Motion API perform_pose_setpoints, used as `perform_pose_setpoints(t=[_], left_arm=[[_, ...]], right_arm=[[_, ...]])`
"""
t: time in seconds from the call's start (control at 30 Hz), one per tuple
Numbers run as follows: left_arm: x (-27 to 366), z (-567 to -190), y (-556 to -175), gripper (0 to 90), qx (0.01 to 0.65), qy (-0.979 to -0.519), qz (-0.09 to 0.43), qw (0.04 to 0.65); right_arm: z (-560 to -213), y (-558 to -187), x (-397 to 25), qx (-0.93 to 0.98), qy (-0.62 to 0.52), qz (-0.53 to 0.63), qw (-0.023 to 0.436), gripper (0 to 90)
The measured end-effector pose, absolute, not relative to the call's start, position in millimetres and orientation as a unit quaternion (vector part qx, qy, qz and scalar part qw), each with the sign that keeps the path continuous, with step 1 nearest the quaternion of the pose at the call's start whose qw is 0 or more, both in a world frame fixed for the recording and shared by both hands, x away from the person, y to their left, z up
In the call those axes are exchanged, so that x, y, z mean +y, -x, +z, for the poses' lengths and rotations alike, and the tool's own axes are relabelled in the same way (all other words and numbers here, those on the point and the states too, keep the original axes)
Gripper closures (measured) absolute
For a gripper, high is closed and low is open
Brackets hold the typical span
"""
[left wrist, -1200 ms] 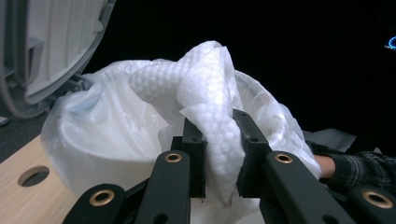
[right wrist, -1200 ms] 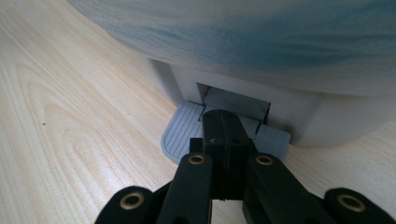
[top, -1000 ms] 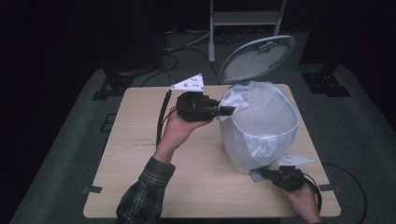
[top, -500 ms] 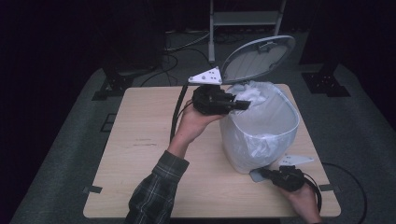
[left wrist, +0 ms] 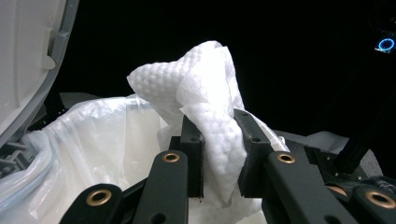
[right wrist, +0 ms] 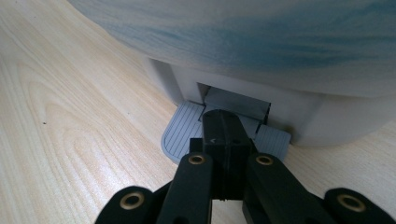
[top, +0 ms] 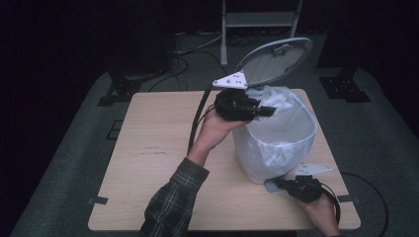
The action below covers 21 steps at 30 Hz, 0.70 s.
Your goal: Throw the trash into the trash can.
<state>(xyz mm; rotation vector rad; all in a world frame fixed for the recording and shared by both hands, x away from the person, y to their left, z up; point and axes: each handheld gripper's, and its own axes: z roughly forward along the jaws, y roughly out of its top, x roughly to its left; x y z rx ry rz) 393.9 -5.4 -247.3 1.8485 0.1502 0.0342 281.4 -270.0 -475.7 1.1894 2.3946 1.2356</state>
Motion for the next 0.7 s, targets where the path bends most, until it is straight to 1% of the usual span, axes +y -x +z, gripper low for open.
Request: perform_pose_setpoints(t=[0.2,0.3,0.37,0.43,0.5,0.53,0.67,0.7], left_arm=[[-9,-247,-394,74.5,0.066,-0.797,0.017,0.6],[-11,-248,-394,72.3,0.066,-0.798,0.019,0.599],[-13,-248,-394,69.7,0.066,-0.798,0.019,0.599],[-14,-248,-394,65.5,0.066,-0.798,0.021,0.598],[-15,-248,-394,59.3,0.066,-0.799,0.024,0.598],[-16,-249,-393,59.3,0.067,-0.799,0.027,0.597],[-17,-249,-393,49.5,0.069,-0.801,0.033,0.594],[-17,-249,-393,49.3,0.069,-0.8,0.034,0.594]], right_arm=[[-476,-281,-270,0.809,-0.403,0.417,0.097,90.0],[-476,-281,-270,0.809,-0.403,0.417,0.097,90.0],[-476,-281,-270,0.809,-0.403,0.417,0.097,90.0],[-476,-281,-270,0.809,-0.403,0.418,0.097,90.0],[-476,-281,-270,0.809,-0.403,0.417,0.097,90.0],[-476,-281,-270,0.809,-0.403,0.417,0.097,90.0],[-476,-281,-270,0.809,-0.403,0.417,0.097,90.0],[-476,-281,-270,0.809,-0.403,0.417,0.097,90.0]])
